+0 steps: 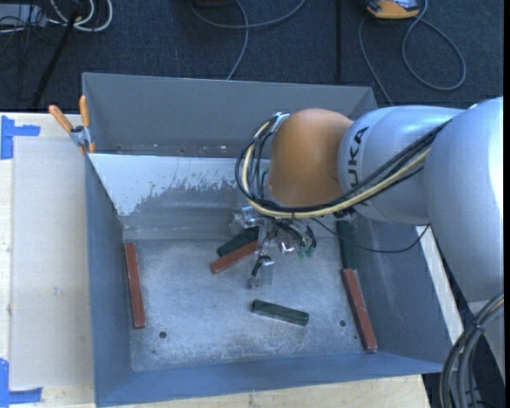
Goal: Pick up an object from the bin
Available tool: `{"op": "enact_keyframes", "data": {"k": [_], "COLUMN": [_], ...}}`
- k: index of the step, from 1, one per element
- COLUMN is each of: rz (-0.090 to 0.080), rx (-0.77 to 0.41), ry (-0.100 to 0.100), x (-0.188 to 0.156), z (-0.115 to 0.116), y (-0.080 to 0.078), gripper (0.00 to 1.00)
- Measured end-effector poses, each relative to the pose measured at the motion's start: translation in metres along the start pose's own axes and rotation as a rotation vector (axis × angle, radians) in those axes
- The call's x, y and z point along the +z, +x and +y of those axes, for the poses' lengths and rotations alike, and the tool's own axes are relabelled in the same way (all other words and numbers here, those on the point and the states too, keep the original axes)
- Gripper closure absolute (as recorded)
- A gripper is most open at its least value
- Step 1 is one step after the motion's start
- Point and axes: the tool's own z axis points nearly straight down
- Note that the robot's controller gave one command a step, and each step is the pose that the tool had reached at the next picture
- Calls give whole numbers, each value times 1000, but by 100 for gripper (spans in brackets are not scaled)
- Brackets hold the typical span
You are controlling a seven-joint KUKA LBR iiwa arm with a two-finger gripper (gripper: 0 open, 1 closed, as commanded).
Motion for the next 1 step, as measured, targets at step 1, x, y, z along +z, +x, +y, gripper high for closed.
{"op": "enact_keyframes", "data": {"k": [1], "rz": [-1], "rx": [1], "ry": [-3], "x": [-1], "z": [3], "y": [0], "gripper": [100]}}
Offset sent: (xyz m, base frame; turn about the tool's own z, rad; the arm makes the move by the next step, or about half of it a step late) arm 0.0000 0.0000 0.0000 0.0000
